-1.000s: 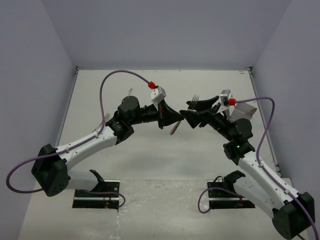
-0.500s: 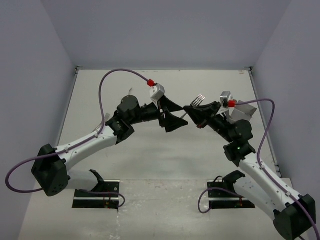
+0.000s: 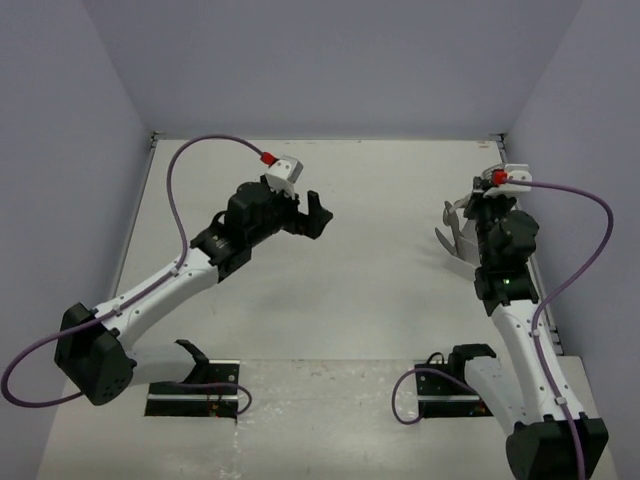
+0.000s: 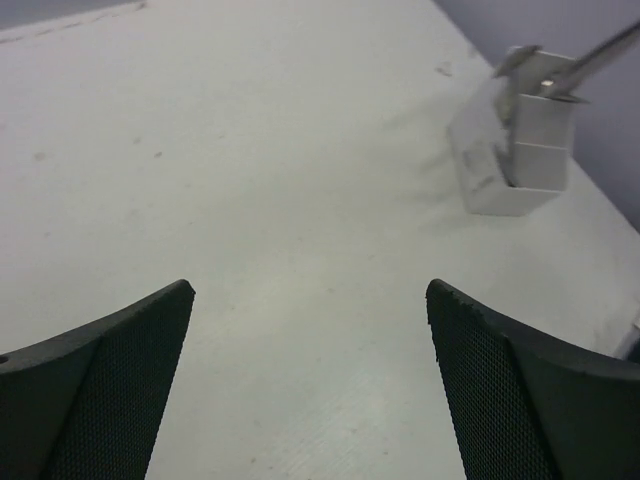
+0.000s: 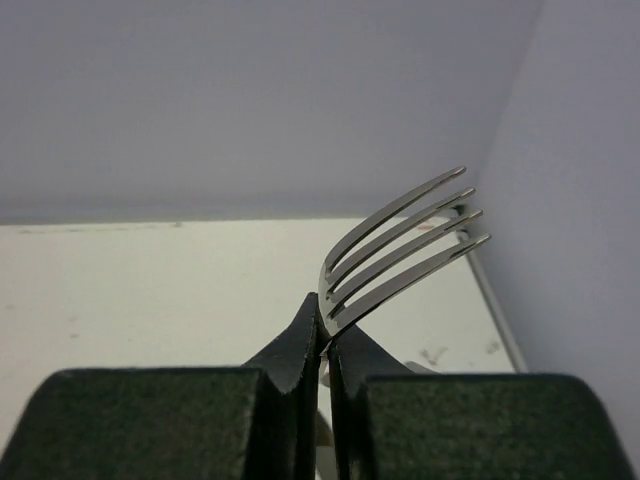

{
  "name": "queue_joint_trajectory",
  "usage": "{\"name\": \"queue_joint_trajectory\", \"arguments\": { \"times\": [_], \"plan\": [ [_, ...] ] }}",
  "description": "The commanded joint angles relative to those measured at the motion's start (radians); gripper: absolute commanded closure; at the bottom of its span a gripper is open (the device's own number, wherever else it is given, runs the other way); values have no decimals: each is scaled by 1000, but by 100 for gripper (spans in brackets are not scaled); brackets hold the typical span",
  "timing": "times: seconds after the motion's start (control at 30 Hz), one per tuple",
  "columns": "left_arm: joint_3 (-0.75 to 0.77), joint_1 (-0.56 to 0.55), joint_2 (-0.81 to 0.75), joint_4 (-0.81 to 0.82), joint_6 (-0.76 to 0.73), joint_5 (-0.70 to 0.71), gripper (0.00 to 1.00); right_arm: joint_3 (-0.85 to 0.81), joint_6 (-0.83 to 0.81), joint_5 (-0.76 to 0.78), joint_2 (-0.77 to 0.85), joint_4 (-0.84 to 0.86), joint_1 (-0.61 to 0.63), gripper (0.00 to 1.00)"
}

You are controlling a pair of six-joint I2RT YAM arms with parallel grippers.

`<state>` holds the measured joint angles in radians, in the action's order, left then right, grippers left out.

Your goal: Sort the eating utensils into containers

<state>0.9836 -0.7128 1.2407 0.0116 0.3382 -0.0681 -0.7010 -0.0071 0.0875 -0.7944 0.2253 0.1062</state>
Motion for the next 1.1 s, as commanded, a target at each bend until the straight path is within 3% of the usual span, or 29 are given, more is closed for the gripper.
{"name": "queue_joint_trajectory", "arguments": {
  "times": [0.0,0.27,0.73,1.07],
  "plan": [
    [-32,155,25,-107,7,141,0,27,-131,147,-42,-33,-88,100],
    [-25,282,144,-118,5,241,0,61,-183,238,-114,-34,-148,100],
    [61,426,416,13,-79,156,0,207,-169,195,-255,273,-158,100],
    [135,441,575,36,-108,117,0,181,-180,169,-198,168,-158,100]
  ]
}}
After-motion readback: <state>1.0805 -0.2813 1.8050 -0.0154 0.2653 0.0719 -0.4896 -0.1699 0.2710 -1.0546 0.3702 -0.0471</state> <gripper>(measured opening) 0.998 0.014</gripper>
